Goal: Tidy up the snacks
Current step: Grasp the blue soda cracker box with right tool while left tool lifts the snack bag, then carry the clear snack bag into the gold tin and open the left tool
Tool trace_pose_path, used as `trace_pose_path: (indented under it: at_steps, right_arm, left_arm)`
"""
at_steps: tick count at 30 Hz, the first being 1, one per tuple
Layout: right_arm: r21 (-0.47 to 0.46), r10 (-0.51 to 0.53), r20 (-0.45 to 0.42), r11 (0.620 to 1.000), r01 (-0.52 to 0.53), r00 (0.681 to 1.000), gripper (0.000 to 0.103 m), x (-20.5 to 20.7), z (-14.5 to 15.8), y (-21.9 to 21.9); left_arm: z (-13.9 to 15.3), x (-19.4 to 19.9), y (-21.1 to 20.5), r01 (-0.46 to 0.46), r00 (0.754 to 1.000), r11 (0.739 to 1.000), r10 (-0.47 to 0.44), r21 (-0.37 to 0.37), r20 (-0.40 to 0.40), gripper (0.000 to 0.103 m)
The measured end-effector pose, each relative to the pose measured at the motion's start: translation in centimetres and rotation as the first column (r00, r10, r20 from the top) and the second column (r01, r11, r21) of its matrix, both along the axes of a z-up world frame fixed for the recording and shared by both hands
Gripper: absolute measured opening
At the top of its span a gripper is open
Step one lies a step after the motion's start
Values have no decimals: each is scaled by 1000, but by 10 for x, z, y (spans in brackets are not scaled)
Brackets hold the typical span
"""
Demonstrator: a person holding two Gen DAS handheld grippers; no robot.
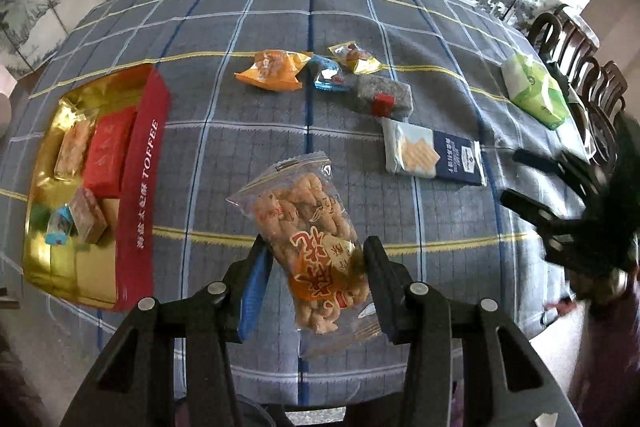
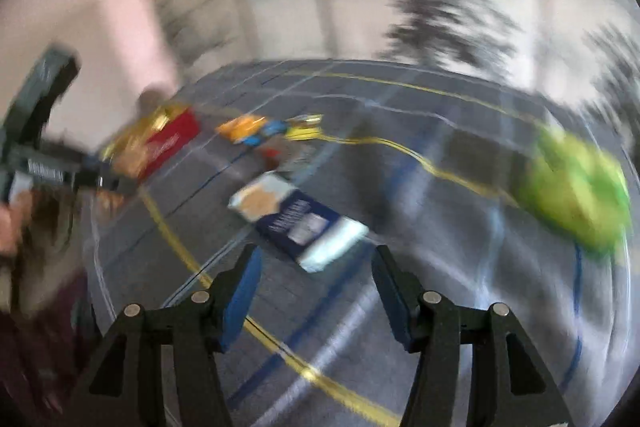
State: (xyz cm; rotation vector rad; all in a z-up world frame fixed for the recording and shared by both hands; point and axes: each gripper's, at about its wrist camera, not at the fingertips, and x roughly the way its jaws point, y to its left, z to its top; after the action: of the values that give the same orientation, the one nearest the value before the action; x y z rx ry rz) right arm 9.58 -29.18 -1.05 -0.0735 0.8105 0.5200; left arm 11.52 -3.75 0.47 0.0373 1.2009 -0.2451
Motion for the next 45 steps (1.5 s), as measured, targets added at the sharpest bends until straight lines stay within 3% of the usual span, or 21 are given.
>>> trace_pose_path:
  at_steps: [6,11,15,17,20,24,30,33,36,45]
  right_arm:
    - [-205,214,-71,953,-224,974,61,52,-4,52]
    - [-248,309,-175,905,-346,935,61,82,-19,82]
    - [-231,325,-231,897,-376,917,62,92,-32,85]
    - [-223,300,-262,906,-360,917,62,94,-38,86]
    - [-272,268,-239,904,-329,933,59,85,-40,92]
    - [-244,212,-210,934,-261,955,52,63,-28,94]
    - [-12,74,-126,997,-76,989,50,24,-7,82]
    - [120,-31,-134,992,48,991,50,13,-10,70]
    - [188,-95,-138,975,120,986,50,7,-12,65]
    - [220,-166,-157,955,199,973,50,5,-27,71]
  left_arm:
    - [7,-9,7,-6,1000,1000,6,0,11,43]
    - [9,-8,16,-19,1000,1000,19,-7,7,43]
    - [9,-8,21,-30,1000,999,29,-14,-1,43]
    - [10,-9,25,-35,999,999,35,-14,3,43]
    - [11,-12,32,-45,999,999,45,-27,4,43]
    - [14,-20,48,-66,998,997,67,-44,12,43]
    - [16,-35,90,-135,991,990,136,-48,14,43]
    - [20,-41,114,-174,984,984,175,-39,29,43]
    - [24,-45,139,-219,974,975,221,-41,44,43]
    - [23,-31,177,-255,963,967,255,-8,84,43]
